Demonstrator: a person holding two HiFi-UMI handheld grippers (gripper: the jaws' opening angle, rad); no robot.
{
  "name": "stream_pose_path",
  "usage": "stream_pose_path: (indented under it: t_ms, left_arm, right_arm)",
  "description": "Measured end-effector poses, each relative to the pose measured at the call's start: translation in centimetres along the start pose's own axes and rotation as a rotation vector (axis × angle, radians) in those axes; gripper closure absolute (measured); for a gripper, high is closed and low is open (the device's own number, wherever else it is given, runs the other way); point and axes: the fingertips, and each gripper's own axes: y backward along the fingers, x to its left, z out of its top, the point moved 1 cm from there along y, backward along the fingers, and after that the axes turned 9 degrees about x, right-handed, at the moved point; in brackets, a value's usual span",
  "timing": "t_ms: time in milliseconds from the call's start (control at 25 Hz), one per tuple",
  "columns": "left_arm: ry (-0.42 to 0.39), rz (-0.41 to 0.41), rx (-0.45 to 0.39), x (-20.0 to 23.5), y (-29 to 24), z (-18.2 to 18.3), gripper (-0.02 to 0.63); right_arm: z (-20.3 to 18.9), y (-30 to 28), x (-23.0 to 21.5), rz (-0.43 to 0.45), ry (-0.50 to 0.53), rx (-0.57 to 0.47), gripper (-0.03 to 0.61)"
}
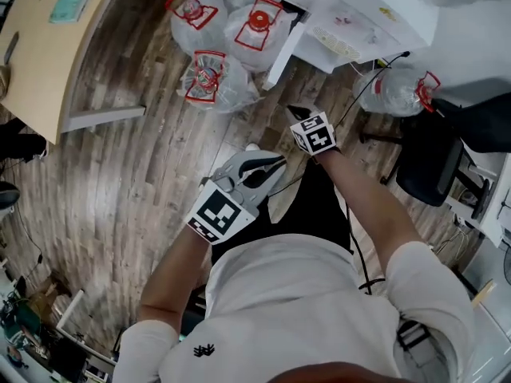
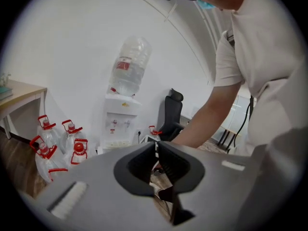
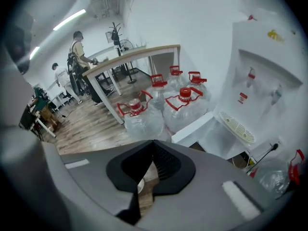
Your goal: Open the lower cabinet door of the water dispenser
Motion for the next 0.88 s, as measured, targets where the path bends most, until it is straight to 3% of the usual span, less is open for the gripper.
stream_pose_path:
  t_ms: [480, 640, 880]
  left_arm:
    - [-0.045, -0.105, 0.068, -4.7, 1.0, 3.7, 0.557]
    - [-0.067, -0.087, 0.094, -5.4, 1.1, 4.9, 0.558]
    - [-0.003, -0.100, 0.011, -7.9, 1.2, 7.5, 0.558]
  right_arm:
    - [-0.6, 23.1, 4.5, -0.058, -0.054, -0.222, 0.577]
    - [-1.1, 29.1, 5.7, -0.077, -0.010, -0.282, 0.577]
    - [-3.0, 34.7, 7.5, -0.059, 0.046, -0.350, 0.577]
